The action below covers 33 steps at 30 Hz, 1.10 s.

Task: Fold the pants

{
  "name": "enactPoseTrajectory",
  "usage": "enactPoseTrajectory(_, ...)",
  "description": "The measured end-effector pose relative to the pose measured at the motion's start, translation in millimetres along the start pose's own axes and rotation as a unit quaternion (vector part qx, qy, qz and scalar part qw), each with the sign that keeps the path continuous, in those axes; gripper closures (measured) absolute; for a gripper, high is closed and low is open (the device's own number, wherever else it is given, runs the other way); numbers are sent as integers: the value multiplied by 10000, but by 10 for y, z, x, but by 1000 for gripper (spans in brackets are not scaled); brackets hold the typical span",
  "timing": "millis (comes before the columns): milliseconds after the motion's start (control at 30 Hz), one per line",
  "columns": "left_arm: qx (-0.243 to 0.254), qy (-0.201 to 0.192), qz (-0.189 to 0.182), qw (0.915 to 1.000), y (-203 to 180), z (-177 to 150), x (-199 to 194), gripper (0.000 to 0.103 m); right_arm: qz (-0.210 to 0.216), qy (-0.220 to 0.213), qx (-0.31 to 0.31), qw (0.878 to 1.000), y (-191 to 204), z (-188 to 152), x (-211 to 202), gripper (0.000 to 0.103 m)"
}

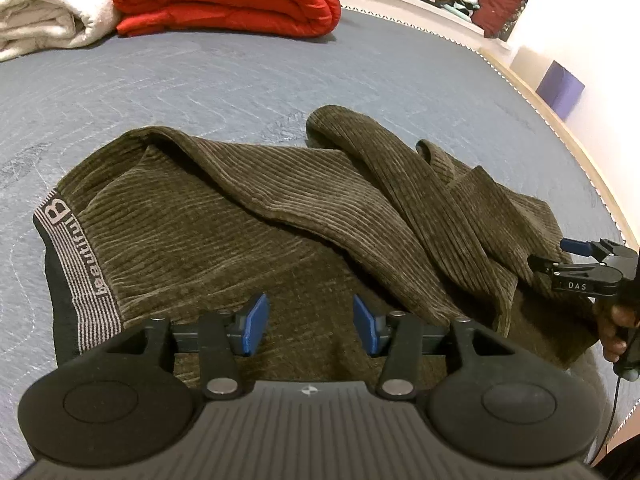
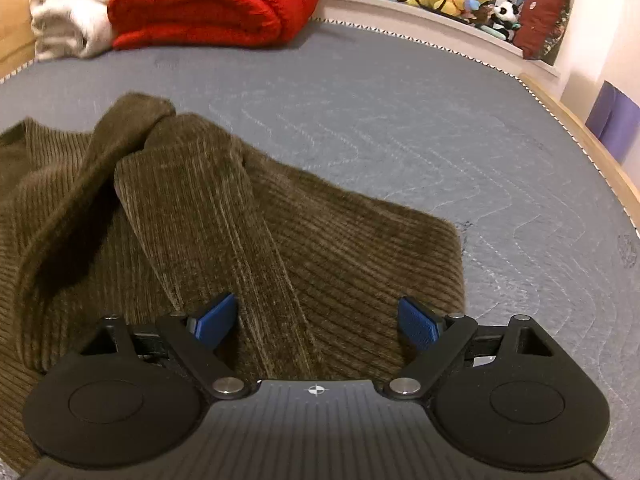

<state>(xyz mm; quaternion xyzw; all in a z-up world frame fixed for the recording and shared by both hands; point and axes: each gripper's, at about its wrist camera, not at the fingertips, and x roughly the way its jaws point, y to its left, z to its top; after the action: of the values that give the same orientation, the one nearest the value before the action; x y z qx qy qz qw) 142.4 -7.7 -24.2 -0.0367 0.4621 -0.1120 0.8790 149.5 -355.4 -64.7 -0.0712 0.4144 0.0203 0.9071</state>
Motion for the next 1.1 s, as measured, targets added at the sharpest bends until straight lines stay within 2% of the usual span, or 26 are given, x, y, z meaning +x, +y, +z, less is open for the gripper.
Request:
enactPoseTrajectory(200, 18, 24, 13, 10000, -11, -14, -1, 49, -95, -242, -207, 9994, 116, 21, -48, 20)
enactPoseTrajectory(400, 8, 33, 31, 10000, -20, -31, -4, 48, 227, -479, -561, 9970, 262, 39, -137, 27)
enactPoseTrajectory(500, 16, 21, 15, 10000, -20, -39, -24, 48, 347, -385, -777, 9956, 375, 47, -107, 45)
enactPoseTrajectory(600, 1, 12, 12, 10000, -6, -40, -41, 48, 222, -381, -845, 9954, 434, 82, -83, 59)
enactPoseTrajectory(667, -6, 1, 6, 10000, 6, -39, -53, 48, 176, -420, -764, 9960, 438, 114, -87, 78)
enactPoseTrajectory(733, -17, -4, 5, 10000, 19, -39, -59, 48, 136, -499, -680, 9963, 426, 139, -109, 91)
enactPoseTrajectory(900, -32, 8, -3, 10000, 28, -41, -68, 48, 150, -577, -654, 9961, 401, 132, -150, 92)
enactPoseTrajectory(967, -17, 9, -16, 10000, 16, -45, -73, 47, 80, -551, -703, 9960, 406, 111, -140, 88)
enactPoseTrajectory(1000, -7, 9, -19, 10000, 9, -45, -74, 47, 18, -534, -747, 9958, 411, 104, -132, 83)
enactPoseTrajectory(1067, 7, 10, -20, 10000, -3, -50, -70, 45, -46, -503, -808, 9954, 430, 103, -119, 50)
enactPoseTrajectory(1100, 10, 11, -20, 10000, -3, -51, -67, 44, -36, -493, -824, 9954, 440, 100, -110, 45)
